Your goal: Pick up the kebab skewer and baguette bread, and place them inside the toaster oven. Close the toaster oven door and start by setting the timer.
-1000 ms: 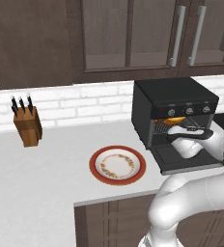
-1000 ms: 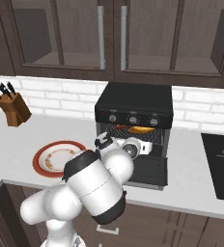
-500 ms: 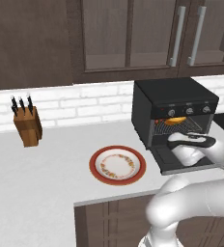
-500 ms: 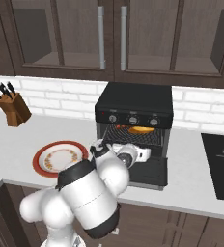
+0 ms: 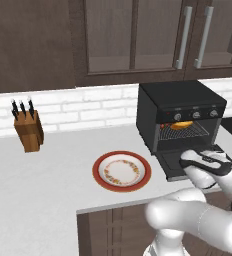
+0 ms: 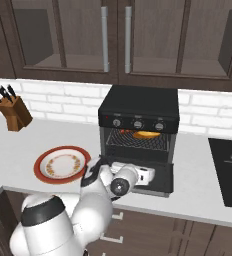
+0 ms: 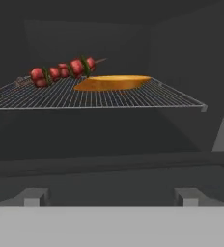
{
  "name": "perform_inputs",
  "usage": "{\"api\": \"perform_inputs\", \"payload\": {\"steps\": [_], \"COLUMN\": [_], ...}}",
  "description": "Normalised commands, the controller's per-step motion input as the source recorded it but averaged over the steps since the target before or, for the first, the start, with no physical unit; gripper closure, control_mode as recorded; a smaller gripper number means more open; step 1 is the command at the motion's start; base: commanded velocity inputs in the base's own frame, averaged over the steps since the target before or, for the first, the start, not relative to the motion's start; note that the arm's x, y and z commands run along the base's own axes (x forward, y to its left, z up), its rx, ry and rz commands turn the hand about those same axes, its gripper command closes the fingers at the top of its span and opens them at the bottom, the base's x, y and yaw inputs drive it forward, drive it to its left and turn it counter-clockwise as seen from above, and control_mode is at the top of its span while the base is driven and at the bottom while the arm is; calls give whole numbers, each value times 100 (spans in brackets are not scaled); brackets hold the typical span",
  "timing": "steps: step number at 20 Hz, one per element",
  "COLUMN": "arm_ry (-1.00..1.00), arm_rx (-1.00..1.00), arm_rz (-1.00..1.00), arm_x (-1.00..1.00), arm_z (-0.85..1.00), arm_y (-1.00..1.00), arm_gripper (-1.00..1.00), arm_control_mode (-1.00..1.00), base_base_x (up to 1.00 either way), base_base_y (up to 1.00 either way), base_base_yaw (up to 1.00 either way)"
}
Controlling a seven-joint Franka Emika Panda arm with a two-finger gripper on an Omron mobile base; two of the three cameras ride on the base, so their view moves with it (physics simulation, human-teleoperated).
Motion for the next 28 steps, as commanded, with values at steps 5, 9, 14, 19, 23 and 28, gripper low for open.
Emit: {"api": "perform_inputs", "payload": {"steps": [5, 9, 14, 19, 23, 28], "arm_ry": [5, 3, 4, 5, 14, 15], "arm_rx": [0, 0, 0, -1, -5, -5], "arm_rz": [0, 0, 2, 1, 2, 2], "arm_x": [-44, -48, -62, -37, -27, -13], "arm_z": [15, 10, 1, 0, 1, 0], "arm_y": [-21, -34, -40, -25, -16, -14], "arm_gripper": [-100, -100, -100, -100, -100, -100], "arm_control_mode": [-100, -100, -100, -100, -100, -100], "base_base_x": [0, 0, 0, 0, 0, 0], "base_base_y": [0, 0, 0, 0, 0, 0], "base_base_yaw": [0, 0, 0, 0, 0, 0]}}
